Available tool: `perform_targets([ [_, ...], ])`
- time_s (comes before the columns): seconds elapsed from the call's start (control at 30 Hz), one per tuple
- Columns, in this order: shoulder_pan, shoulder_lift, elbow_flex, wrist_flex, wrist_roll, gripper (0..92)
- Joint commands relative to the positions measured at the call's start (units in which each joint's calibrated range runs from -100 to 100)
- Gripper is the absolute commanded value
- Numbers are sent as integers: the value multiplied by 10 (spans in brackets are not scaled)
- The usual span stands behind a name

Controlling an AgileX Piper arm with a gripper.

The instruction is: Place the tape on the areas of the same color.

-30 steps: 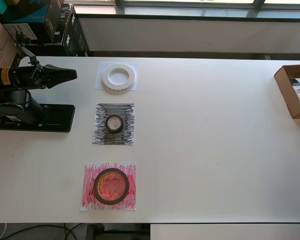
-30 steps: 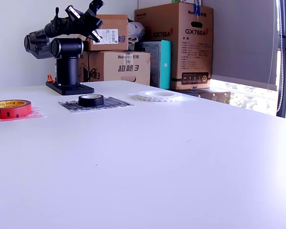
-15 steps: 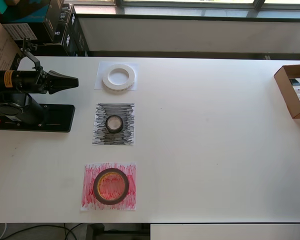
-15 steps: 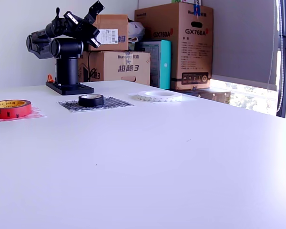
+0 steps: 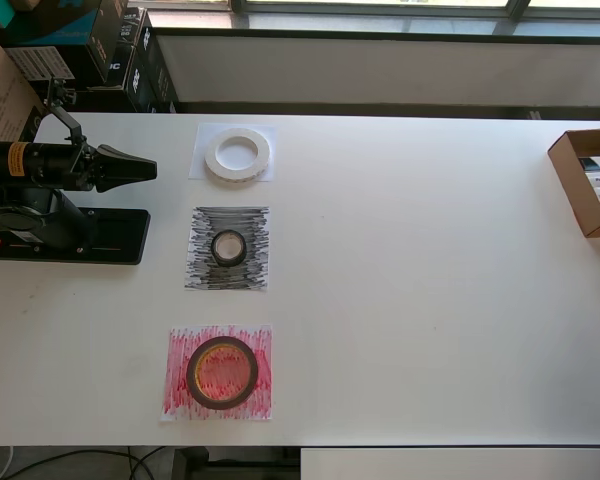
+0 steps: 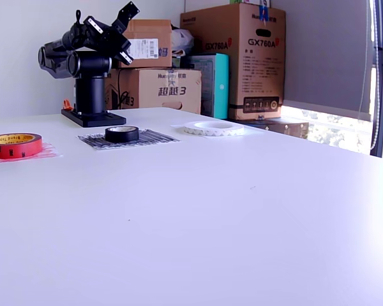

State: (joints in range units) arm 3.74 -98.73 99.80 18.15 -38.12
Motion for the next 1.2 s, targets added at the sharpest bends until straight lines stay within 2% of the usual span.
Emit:
perform_targets([
  [0.0,-3,-4,-4,-2,1,1],
  [1.17,5,-3,-4,12,5,2],
])
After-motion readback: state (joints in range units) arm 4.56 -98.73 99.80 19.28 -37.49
